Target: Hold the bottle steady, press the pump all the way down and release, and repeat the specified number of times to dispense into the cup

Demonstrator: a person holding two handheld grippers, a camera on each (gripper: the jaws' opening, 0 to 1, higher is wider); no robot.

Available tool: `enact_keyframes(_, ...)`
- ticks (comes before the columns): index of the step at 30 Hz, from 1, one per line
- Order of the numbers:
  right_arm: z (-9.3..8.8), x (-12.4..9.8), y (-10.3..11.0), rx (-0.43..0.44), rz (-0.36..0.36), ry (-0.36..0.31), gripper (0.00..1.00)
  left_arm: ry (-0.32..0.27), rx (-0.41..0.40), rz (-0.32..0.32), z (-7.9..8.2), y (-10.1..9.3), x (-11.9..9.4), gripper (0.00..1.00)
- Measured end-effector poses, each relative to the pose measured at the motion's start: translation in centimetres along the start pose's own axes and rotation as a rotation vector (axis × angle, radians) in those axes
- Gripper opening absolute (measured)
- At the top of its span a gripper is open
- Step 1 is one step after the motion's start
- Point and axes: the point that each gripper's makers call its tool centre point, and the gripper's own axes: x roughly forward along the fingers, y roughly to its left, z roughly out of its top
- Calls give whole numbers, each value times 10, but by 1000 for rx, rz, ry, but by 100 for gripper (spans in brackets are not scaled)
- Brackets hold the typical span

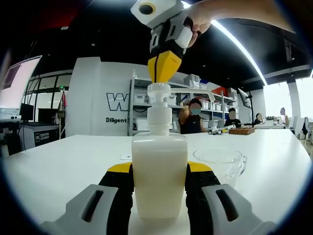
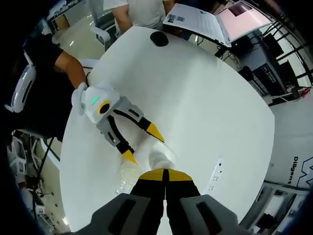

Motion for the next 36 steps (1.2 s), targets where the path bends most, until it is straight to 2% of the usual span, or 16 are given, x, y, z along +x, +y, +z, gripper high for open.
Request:
enact_keyframes(18, 0, 1, 0, -11, -4, 22, 0, -1, -1, 1, 0, 0, 0, 39)
enact_keyframes(36, 1, 3, 2, -7, -1, 12, 0, 0, -2, 1, 0, 0, 0, 39)
